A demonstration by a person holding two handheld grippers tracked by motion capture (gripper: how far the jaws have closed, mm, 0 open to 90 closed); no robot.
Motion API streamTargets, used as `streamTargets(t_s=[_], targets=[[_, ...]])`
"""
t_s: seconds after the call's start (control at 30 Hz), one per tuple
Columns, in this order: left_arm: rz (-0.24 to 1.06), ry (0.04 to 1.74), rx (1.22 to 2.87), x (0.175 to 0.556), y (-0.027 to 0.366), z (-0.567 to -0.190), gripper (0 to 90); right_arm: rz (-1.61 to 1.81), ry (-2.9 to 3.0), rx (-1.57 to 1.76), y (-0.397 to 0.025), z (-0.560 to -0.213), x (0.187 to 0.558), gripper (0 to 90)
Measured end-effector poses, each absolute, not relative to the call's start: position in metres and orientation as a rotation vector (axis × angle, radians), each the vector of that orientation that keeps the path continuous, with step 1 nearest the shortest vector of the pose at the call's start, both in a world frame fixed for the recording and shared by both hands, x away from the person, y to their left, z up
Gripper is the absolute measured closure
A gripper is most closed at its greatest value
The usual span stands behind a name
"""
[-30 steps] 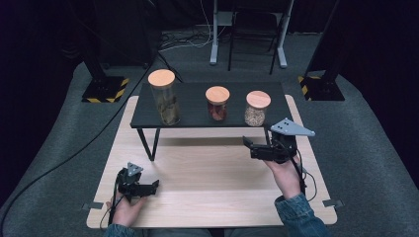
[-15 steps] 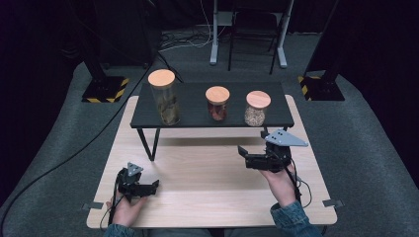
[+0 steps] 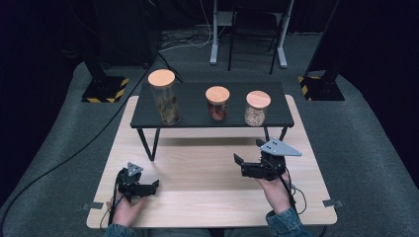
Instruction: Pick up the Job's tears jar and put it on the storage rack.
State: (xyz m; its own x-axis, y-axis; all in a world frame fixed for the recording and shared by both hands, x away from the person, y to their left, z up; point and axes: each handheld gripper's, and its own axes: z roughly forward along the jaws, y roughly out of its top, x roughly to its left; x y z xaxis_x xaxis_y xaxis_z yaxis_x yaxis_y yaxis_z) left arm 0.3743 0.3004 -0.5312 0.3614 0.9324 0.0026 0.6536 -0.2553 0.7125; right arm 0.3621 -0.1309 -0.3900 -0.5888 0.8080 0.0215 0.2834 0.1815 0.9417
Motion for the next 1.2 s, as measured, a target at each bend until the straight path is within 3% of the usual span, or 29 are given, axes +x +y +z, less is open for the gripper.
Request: streamTargets(t_s=[1.2], targets=[[0.577,1.370,2.003,0.374,0.300,-0.531,0.0,1.337,2.117,1.013,-0.100,-0.456,0.352,7.1]])
